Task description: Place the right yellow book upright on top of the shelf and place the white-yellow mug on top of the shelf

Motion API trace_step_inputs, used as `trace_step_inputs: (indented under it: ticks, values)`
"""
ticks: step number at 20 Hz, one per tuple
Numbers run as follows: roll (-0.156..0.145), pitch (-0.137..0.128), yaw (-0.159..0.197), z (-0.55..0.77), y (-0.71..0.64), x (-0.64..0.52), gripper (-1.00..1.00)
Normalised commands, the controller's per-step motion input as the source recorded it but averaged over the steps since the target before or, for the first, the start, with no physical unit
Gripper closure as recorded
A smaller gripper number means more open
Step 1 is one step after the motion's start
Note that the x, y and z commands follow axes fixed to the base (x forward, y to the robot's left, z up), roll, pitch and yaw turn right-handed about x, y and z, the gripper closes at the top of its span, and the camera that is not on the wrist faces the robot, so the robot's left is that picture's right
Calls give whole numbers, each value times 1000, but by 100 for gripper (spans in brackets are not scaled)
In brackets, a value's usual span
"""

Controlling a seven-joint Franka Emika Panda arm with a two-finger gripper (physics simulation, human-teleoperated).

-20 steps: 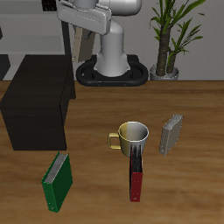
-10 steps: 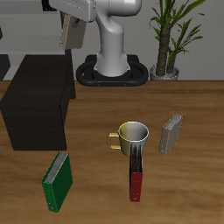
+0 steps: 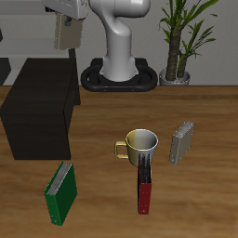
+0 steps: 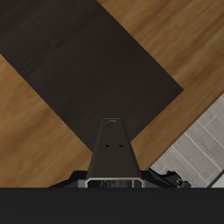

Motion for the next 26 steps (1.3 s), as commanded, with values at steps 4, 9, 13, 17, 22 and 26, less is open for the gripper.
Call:
trace_step_inputs:
  ticks: [4, 9, 13, 17, 22, 26]
  values:
    - [134, 43, -67, 102, -113, 58, 100]
    - [121, 15, -66, 146, -24, 57, 100]
    - [41, 6, -79, 188, -147, 178, 100]
    - [147, 45, -71, 85, -43, 370, 100]
    - [24, 12, -54, 89, -34, 238, 100]
    - [-6, -15, -38, 196, -189, 204, 100]
